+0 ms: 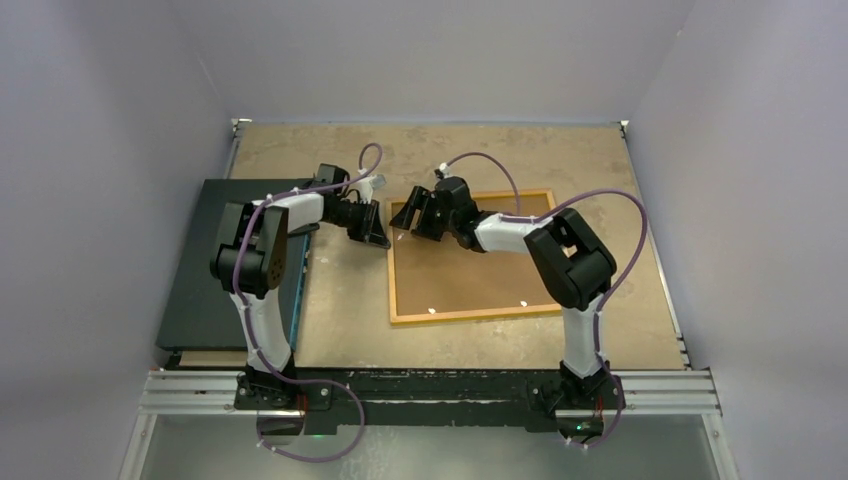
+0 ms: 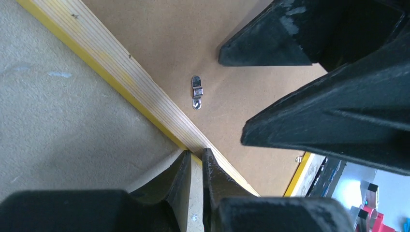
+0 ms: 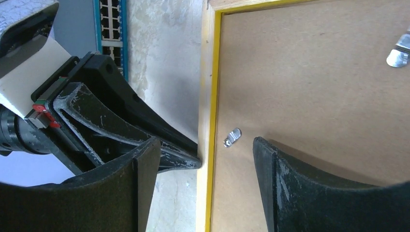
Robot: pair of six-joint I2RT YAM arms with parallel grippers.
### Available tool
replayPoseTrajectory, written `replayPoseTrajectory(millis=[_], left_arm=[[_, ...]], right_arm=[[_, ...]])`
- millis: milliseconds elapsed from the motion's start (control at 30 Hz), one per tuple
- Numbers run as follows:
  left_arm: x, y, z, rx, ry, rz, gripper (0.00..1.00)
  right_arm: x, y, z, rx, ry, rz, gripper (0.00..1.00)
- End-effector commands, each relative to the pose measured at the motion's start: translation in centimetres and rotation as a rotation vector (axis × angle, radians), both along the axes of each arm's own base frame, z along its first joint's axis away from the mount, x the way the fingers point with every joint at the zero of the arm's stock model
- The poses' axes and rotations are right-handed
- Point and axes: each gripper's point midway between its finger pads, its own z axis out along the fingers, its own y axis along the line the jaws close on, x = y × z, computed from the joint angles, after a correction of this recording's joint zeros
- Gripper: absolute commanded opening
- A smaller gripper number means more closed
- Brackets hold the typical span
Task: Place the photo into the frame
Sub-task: Install the photo frame at the center of the board.
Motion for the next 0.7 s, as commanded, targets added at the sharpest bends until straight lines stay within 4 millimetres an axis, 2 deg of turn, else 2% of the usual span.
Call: replayPoseTrajectory(millis=[0,267,433,667], left_arm=[[0.1,1.1,-2.2,0.071,-0.017,0.015,0.0],[0.1,1.2,-2.5,0.077,-0.018,0.021,0.0],[0.3,1.3,-2.3,0.083,-0.036,0.031,0.0],[0.3,1.5,-2.5,0.095,-0.039,0.035,0.0]], right_arm=[[0.7,2.0,2.5,0.076,-0.03,0.019,0.72],[-0.1,2.8,1.6,0.082,0.003,0.038,0.69],[-0.4,2.6,0.7,0.065,0.025,0.033,0.62],[-1.3,2.0,-0.2,0.044,0.048,0.027,0.61]])
